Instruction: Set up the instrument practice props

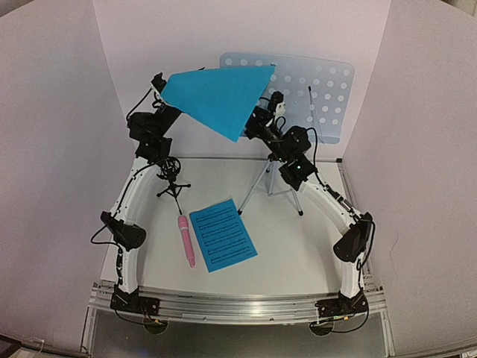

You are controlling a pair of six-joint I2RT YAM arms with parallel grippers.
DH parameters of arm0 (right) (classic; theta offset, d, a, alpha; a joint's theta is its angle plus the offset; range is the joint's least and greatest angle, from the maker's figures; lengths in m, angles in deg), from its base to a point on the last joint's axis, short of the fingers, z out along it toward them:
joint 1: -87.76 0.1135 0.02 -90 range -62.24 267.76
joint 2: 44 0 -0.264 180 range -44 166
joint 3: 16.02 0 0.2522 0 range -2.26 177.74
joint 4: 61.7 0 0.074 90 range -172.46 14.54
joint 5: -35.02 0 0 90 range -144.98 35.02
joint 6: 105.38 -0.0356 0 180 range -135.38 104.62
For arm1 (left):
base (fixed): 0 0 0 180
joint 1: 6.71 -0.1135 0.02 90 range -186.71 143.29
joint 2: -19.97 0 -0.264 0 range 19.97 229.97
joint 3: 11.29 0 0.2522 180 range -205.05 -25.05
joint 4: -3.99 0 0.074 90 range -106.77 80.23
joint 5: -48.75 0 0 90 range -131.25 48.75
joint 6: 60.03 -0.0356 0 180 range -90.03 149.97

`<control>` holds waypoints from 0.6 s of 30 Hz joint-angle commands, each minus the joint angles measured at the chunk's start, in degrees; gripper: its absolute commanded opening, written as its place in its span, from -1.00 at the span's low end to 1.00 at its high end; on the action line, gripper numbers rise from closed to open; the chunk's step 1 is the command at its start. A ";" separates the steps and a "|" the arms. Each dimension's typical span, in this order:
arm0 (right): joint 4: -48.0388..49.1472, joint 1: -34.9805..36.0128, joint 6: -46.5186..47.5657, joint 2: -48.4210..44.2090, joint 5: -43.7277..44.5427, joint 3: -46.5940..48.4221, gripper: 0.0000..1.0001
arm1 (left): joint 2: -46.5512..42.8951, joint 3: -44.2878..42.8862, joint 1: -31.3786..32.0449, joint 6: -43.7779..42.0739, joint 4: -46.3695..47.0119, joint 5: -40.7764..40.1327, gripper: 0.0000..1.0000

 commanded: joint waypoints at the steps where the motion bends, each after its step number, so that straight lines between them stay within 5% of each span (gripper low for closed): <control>1: -1.02 0.68 0.50 -3.24 -2.25 -0.67 -1.00 | -1.23 -0.91 0.24 1.97 -4.54 0.69 -1.00; 18: -1.10 0.74 0.02 -4.15 -2.86 -1.78 -1.00 | -3.76 0.34 0.09 -3.38 -30.15 1.50 -1.00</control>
